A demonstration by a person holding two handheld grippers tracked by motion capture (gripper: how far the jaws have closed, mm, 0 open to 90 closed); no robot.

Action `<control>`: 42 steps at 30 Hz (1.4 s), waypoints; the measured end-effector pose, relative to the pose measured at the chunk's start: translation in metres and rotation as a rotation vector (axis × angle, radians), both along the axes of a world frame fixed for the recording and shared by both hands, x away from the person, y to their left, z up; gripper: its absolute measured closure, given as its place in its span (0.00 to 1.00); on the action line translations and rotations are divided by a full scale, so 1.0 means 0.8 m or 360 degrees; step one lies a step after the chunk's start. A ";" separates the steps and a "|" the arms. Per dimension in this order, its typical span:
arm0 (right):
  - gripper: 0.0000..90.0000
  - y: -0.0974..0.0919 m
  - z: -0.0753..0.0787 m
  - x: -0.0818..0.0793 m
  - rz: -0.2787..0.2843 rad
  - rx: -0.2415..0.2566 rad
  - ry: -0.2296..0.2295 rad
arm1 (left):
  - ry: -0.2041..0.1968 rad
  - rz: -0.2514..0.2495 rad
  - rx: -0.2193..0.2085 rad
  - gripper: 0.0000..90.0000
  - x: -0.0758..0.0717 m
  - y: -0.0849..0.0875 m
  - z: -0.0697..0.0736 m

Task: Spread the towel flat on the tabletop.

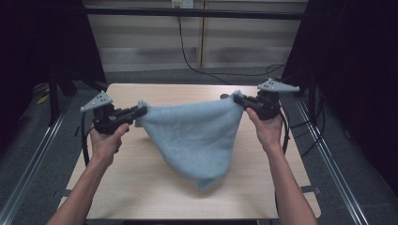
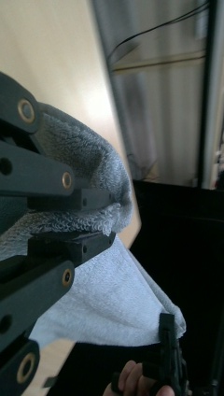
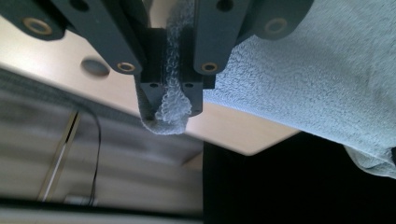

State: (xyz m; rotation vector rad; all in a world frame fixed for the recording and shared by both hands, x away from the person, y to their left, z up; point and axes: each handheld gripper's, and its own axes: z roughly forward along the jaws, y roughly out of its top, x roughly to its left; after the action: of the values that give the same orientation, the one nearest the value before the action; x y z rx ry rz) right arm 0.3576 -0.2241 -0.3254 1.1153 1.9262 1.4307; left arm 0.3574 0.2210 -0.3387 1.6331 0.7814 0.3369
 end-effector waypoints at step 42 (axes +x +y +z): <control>0.59 -0.049 -0.123 -0.129 0.0059 -0.0023 0.0302 | 0.0355 -0.0262 0.0240 0.52 -0.043 -0.051 -0.134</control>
State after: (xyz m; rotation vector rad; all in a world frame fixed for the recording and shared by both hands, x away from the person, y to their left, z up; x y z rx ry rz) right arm 0.2543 -0.2633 -0.4239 1.2543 2.0937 1.3704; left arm 0.3234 0.1805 -0.4461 1.8863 0.7963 0.0992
